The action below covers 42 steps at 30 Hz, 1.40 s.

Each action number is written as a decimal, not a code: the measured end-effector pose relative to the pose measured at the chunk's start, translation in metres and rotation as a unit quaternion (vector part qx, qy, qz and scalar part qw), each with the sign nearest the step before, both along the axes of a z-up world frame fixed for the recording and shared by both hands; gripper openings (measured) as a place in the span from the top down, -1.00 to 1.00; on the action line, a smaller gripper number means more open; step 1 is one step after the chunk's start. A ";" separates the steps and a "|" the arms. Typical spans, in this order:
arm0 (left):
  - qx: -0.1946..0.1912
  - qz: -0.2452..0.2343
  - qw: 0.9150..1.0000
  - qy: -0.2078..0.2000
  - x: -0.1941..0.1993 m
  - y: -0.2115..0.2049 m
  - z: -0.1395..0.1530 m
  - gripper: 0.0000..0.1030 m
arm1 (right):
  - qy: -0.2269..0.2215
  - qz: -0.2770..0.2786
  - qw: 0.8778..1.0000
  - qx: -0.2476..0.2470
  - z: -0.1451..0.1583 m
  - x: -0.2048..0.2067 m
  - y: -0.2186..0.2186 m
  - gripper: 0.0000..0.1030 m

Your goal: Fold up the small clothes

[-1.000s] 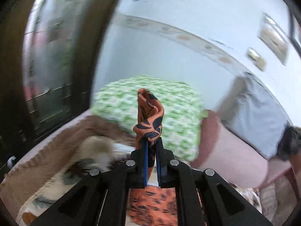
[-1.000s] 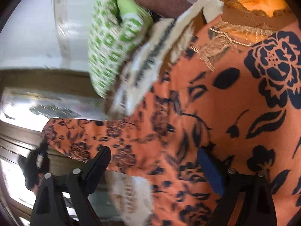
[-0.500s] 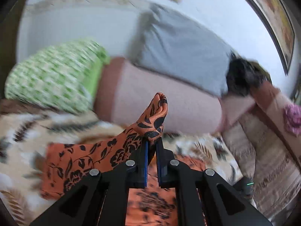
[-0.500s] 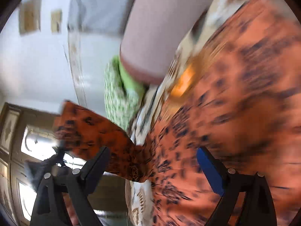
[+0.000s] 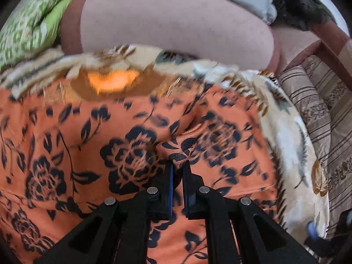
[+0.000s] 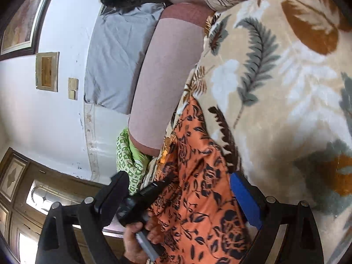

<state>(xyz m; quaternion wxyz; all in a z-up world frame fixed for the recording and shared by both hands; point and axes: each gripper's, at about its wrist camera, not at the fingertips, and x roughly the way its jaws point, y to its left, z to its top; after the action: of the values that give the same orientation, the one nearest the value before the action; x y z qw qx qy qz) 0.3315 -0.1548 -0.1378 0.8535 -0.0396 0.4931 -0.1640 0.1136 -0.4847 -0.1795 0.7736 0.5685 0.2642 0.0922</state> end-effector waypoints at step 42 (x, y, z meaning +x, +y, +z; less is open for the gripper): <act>0.045 0.207 0.974 -0.080 -0.108 0.319 0.024 -0.45 | 0.153 0.107 0.982 -0.018 -0.032 0.204 0.137 -0.83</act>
<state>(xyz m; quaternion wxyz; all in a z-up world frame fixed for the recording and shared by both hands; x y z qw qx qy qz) 0.2231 0.1641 -0.1142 0.9065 -0.0893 0.4111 0.0359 0.3175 -0.3482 -0.2111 0.7197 0.5306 0.4401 0.0821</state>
